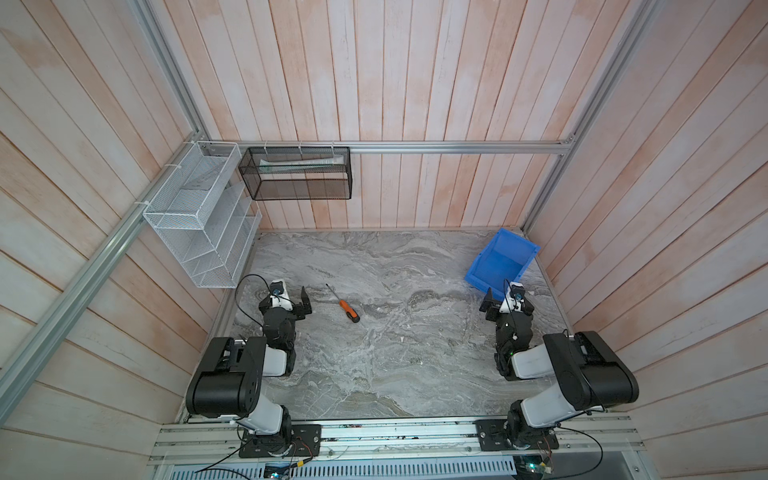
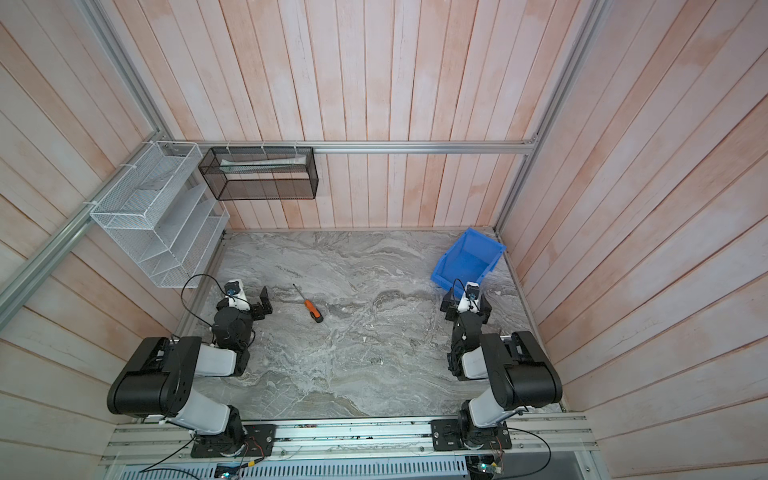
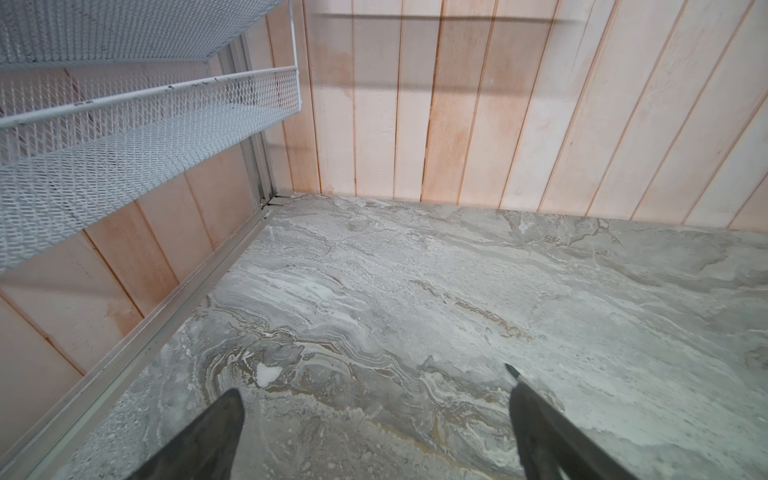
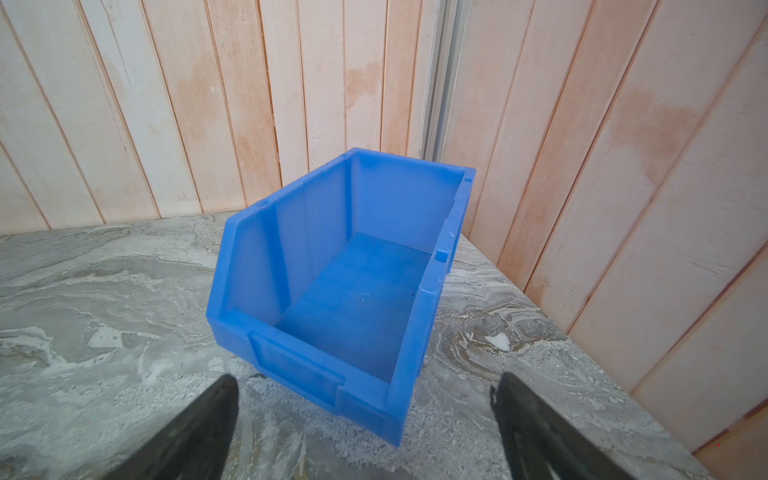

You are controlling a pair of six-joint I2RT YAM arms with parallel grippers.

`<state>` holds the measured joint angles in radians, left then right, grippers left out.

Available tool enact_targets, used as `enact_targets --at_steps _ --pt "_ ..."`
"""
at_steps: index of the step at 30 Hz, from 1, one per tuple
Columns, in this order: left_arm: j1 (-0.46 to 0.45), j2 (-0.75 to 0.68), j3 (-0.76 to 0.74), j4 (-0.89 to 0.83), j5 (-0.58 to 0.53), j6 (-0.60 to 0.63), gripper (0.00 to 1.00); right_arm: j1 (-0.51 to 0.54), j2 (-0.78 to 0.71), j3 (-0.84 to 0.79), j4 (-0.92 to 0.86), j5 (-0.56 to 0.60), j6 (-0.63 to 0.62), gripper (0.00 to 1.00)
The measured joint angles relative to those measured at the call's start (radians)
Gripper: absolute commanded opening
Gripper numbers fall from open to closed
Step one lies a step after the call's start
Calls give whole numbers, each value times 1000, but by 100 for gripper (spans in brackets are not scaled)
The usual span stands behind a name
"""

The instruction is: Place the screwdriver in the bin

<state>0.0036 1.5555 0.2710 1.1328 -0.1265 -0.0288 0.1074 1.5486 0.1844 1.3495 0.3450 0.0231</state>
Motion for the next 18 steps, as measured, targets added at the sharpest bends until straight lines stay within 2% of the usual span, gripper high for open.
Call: enact_targets --at_steps 18 --pt "5 0 0 -12 24 -10 100 -18 0 7 -18 -31 8 98"
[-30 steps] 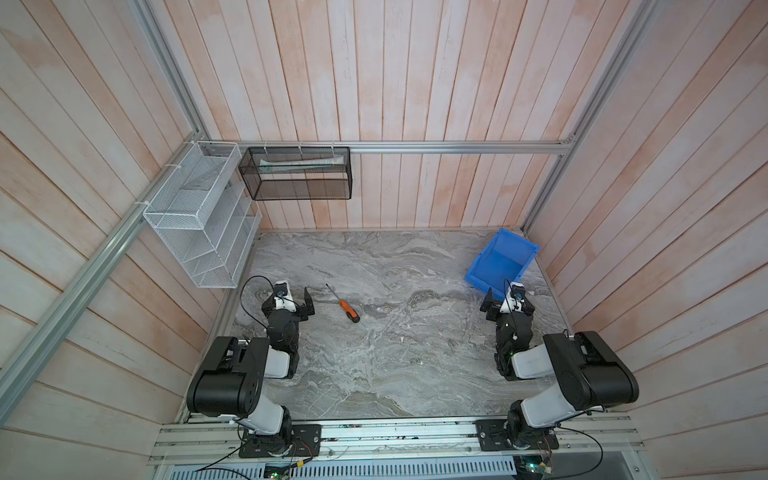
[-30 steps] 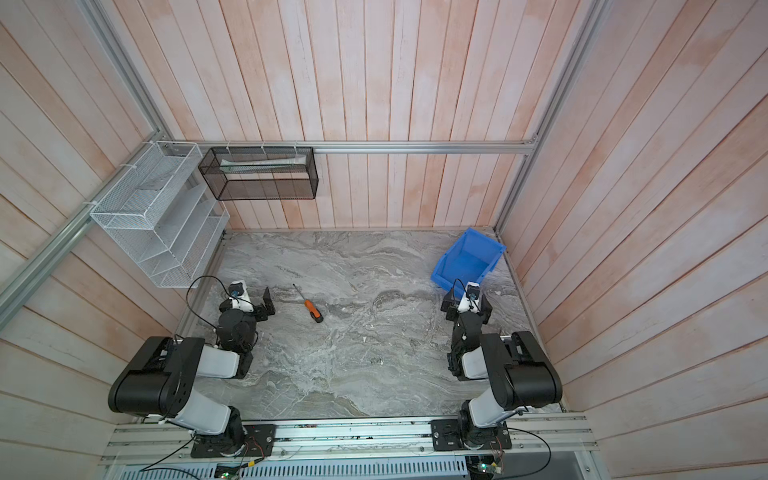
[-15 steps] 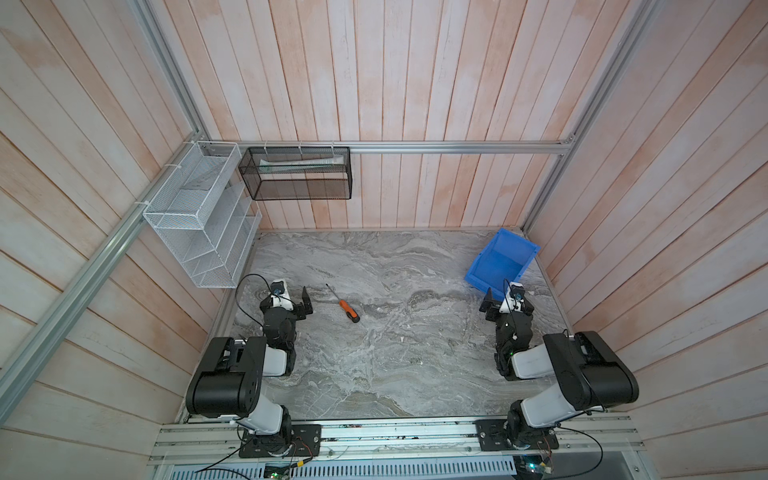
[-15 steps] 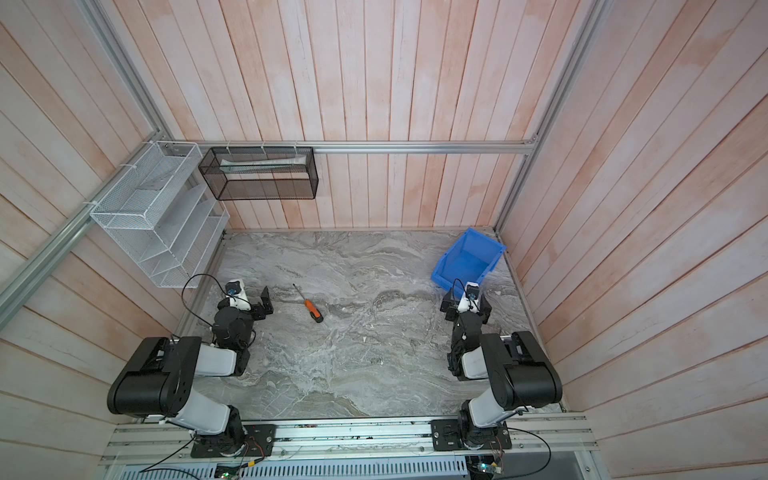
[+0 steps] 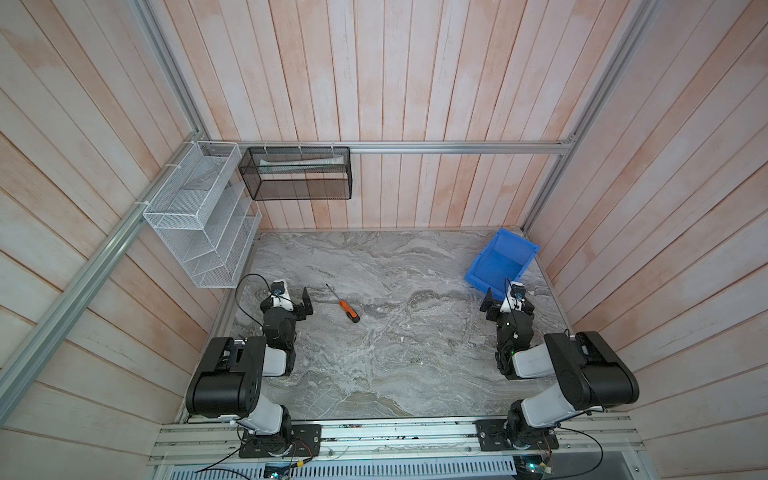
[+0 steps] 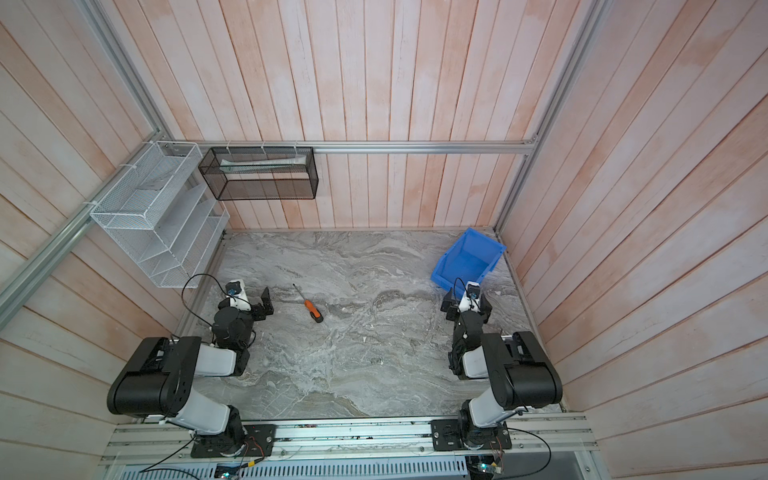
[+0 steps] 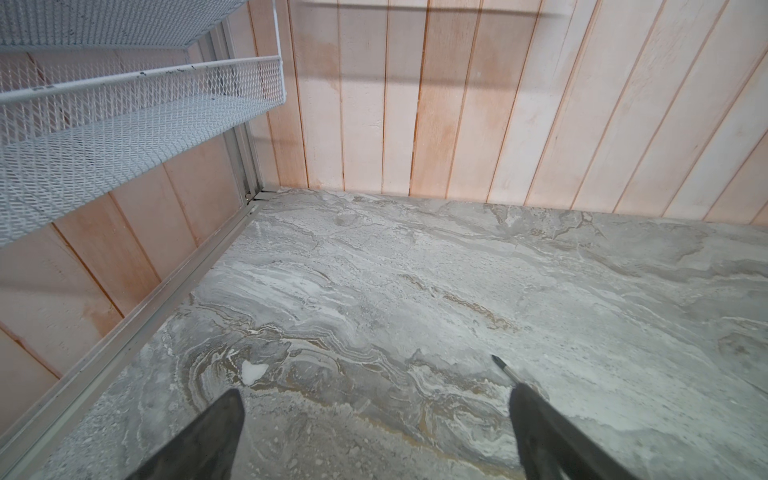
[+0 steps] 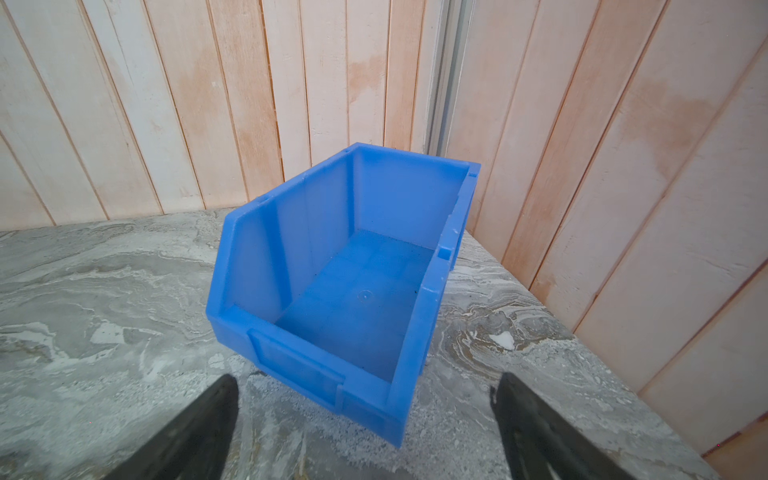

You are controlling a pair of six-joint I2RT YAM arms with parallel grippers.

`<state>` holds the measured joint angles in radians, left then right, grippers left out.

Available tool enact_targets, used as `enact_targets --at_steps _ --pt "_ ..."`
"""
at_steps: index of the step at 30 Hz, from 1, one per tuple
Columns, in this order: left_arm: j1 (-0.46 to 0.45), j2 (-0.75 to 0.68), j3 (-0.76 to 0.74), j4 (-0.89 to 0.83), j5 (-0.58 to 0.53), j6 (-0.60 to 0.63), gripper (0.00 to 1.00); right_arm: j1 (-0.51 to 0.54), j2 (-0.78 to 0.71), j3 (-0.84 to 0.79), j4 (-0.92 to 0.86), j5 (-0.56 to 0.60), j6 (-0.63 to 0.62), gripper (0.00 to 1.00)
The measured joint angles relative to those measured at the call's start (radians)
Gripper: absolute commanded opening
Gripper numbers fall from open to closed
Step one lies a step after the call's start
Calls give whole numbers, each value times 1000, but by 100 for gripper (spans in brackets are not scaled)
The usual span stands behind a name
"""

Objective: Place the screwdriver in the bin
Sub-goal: 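Push the blue bin toward the screwdriver with the right gripper while left arm reaches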

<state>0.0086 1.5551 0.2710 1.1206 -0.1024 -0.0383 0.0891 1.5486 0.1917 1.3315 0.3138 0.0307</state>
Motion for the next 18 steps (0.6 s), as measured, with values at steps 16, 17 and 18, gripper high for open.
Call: enact_targets --at_steps 16,17,18 --pt "-312 -489 23 -233 -174 -25 100 333 -290 206 -548 486 96 99" --pt "-340 -488 58 -267 -164 -42 100 335 -311 235 -628 495 133 99" --pt "-373 -478 96 -296 -156 -52 100 334 -335 260 -693 494 169 99"
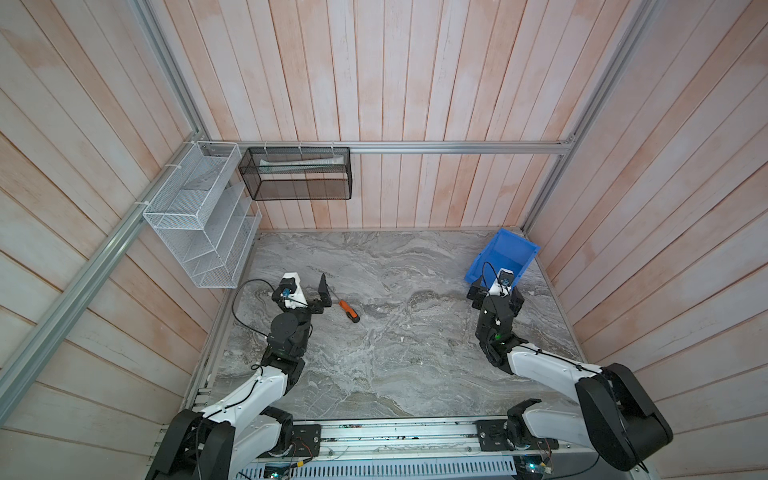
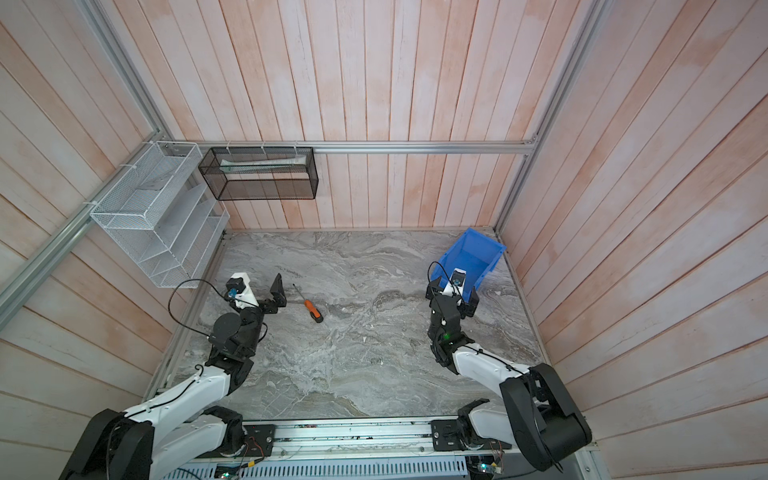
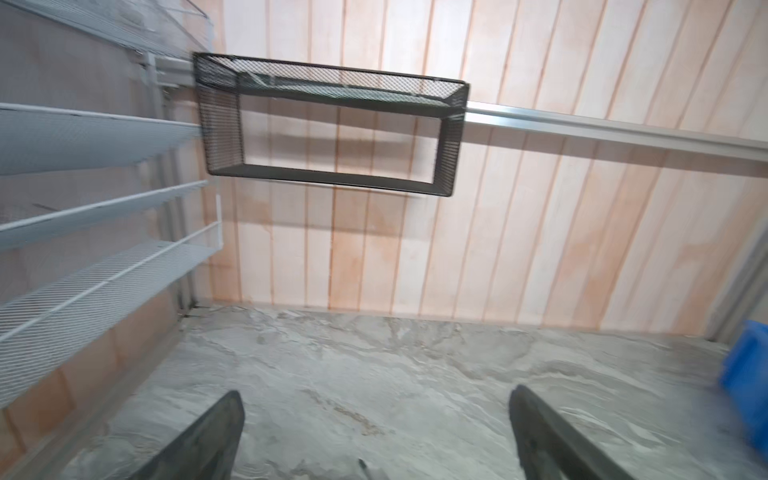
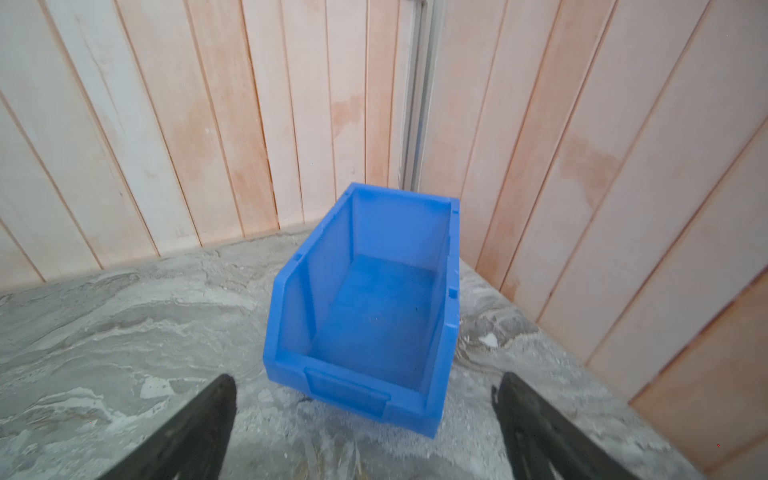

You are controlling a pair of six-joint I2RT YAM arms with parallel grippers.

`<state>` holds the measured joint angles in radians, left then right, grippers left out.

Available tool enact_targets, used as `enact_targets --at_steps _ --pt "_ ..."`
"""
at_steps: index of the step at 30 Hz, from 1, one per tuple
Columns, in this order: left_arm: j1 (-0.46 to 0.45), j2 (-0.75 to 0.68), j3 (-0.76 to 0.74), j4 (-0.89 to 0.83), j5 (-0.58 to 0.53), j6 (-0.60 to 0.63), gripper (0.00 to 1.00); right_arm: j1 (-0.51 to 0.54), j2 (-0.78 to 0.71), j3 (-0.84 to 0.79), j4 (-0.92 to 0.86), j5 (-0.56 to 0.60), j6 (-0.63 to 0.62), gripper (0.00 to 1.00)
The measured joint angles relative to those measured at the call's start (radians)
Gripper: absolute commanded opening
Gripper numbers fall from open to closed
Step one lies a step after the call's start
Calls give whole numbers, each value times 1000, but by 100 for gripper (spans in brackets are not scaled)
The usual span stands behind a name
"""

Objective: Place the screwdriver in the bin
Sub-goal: 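Push the blue bin toward the screwdriver with the right gripper while left arm reaches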

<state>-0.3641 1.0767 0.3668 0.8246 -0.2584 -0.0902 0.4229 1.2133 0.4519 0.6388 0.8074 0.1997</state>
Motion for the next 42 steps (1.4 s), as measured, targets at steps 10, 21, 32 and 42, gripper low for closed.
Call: enact_targets --at_steps 10,21,32,42 --pt "-362 295 374 -251 31 156 100 -211 268 504 -411 -385 168 99" --pt "-359 298 412 -447 23 119 100 -288 578 715 -587 -626 217 65" --pt "-252 243 388 -515 95 -19 100 -293 715 823 -648 -627 182 13" --pt "-161 180 348 -548 173 -143 100 -163 685 787 -616 -650 91 2"
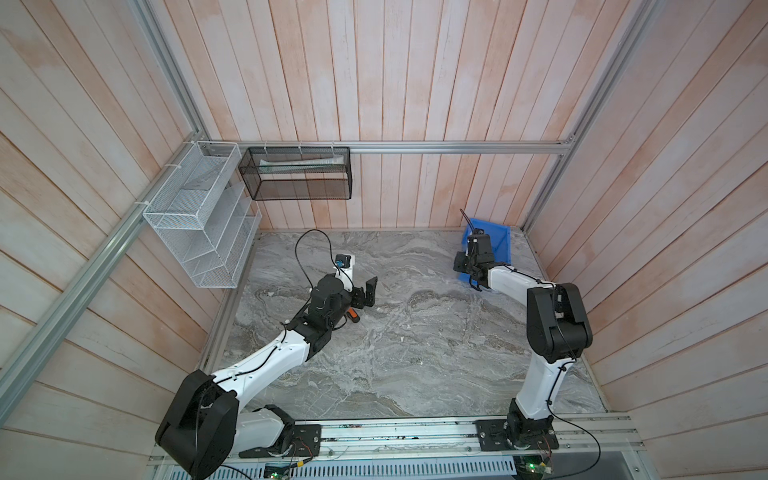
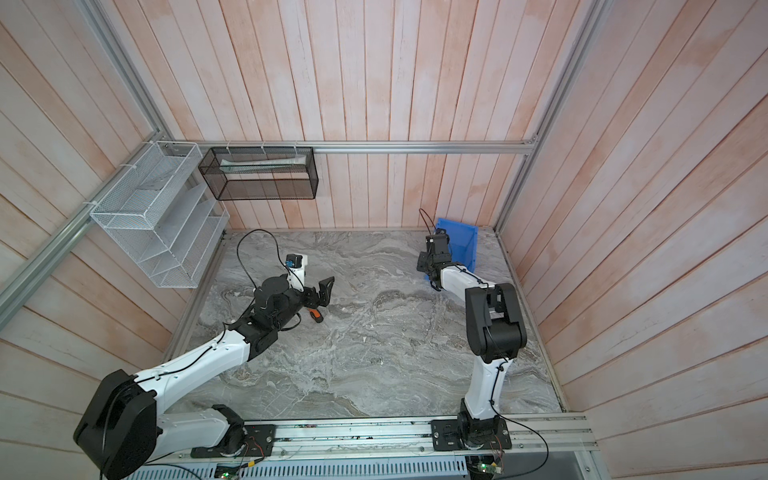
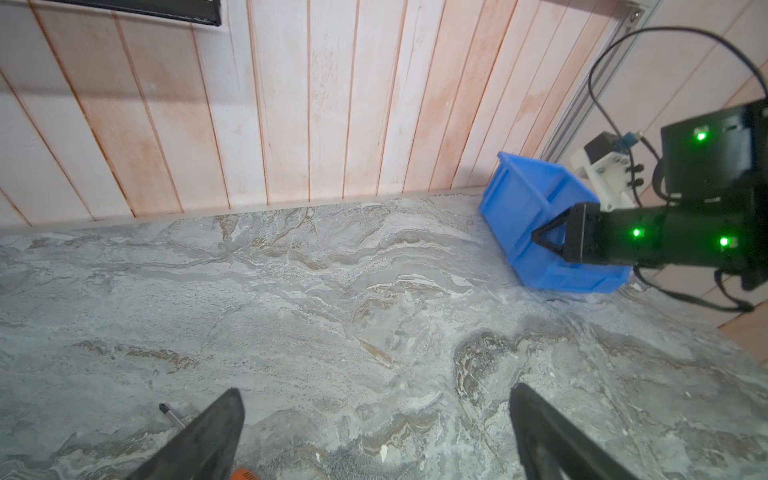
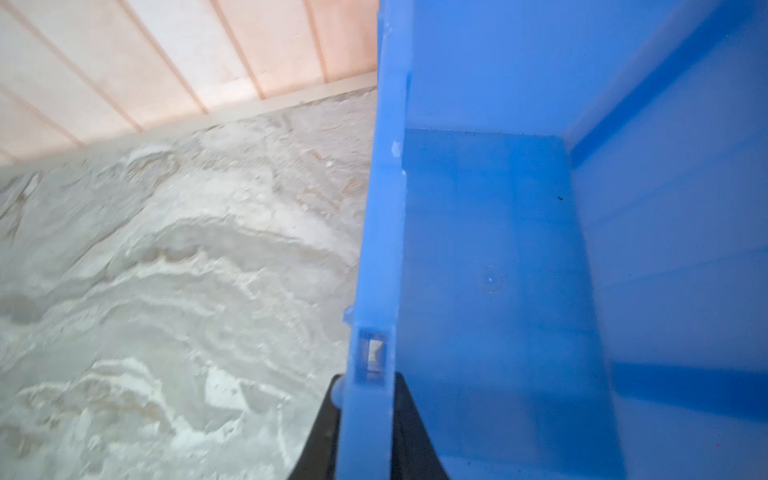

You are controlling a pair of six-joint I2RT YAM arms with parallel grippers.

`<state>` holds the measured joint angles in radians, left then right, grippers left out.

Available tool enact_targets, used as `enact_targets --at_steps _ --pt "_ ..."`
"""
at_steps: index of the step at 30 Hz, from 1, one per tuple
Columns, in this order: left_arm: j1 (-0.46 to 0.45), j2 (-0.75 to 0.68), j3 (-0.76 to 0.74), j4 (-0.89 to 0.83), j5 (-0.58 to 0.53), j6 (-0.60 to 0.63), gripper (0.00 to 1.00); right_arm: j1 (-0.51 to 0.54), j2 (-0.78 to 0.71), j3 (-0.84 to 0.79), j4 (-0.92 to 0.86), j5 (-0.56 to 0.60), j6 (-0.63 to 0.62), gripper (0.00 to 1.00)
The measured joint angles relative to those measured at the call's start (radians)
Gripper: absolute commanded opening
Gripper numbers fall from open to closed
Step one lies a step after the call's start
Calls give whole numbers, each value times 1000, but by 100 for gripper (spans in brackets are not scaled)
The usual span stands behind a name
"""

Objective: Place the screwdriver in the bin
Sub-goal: 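Push the blue bin toward the screwdriver with the right gripper while left arm reaches, then lower the right gripper onto the orange screwdriver handle and close it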

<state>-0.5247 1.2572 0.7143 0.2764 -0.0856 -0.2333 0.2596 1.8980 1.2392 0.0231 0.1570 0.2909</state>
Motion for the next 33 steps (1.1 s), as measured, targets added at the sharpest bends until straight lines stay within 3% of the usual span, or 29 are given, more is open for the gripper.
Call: enact_targets --at_steps 4,10,14,24,33 --pt "64 -28 -17 -1 29 -61 100 158 -19 -24 19 -69 -92 2" --pt "185 -78 -81 -5 79 -160 100 332 -3 1 35 -282 -248 2" --pt "226 -111 -122 -9 87 -207 100 342 82 112 24 -370 -322 2" --pt "243 -140 -158 -13 90 -243 100 361 302 395 -42 -401 -455 2" --pt "243 -179 -173 -25 108 -242 100 368 390 524 -69 -357 -525 21"
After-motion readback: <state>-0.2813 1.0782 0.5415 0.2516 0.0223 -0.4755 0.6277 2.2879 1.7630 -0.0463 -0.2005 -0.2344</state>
